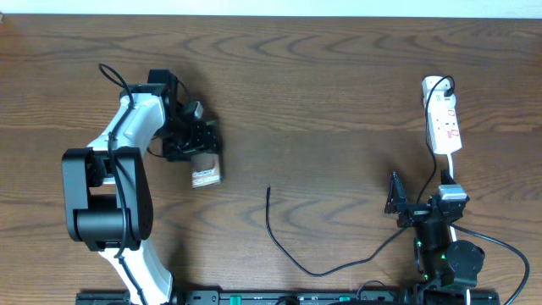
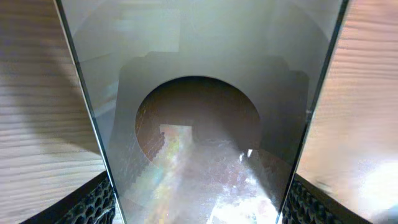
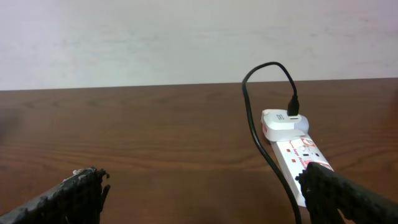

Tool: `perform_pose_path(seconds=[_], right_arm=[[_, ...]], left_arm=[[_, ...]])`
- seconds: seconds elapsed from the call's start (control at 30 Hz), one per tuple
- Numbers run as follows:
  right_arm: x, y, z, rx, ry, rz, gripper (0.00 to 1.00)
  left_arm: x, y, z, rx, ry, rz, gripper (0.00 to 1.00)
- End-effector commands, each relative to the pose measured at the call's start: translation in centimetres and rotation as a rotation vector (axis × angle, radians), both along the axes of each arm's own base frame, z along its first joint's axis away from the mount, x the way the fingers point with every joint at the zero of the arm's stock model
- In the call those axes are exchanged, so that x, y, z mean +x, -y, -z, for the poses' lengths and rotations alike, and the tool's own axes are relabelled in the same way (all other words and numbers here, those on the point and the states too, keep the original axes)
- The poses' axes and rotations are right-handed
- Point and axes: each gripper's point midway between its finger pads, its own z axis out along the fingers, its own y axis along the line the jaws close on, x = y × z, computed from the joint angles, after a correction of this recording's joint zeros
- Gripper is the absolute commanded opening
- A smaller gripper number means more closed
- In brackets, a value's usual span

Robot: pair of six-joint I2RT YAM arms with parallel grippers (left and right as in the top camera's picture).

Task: Plug charger to phone and switch on socket
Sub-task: 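Lift the phone with the left gripper and tilt it upright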

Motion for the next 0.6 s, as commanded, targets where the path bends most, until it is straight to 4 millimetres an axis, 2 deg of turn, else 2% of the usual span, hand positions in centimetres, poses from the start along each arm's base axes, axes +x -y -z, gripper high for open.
perform_pose_path(seconds=[0.0, 0.07, 0.17, 0.2, 0.27, 0.37, 0.57], right_arm=[[0.0, -0.1, 0.1, -0.012, -0.002, -0.003, 0.99], [0.0, -0.1, 0.1, -0.012, -0.002, -0.003, 0.99], [0.0, -0.1, 0.1, -0.012, -0.002, -0.003, 0.99], [0.0, -0.1, 0.1, -0.012, -0.002, -0.003, 0.99], [0.0, -0.1, 0.1, -0.012, -0.002, -0.003, 0.99], [0.0, -0.1, 0.1, -0.012, -0.002, -0.003, 0.99], [0.0, -0.1, 0.1, -0.012, -0.002, -0.003, 0.99]], left_arm=[[0.6, 4.9, -3.4, -0.334, 0.012, -0.014, 0.07], [0.8, 6.5, -5.0, -0.468, 0.018, -0.018, 0.07], [1.1, 8.9, -8.5, -0.714, 0.028, -0.028, 0.07], [1.4, 9.7, -10.3, -0.830, 0.021, -0.046, 0.07], [1.8, 10.3, -12.3, -0.946, -0.008, -0.080, 0.07], [2.1, 10.6, -13.6, -1.023, -0.086, -0.143, 0.07], [2.5, 10.7, -15.0, -1.086, -0.293, -0.285, 0.07]])
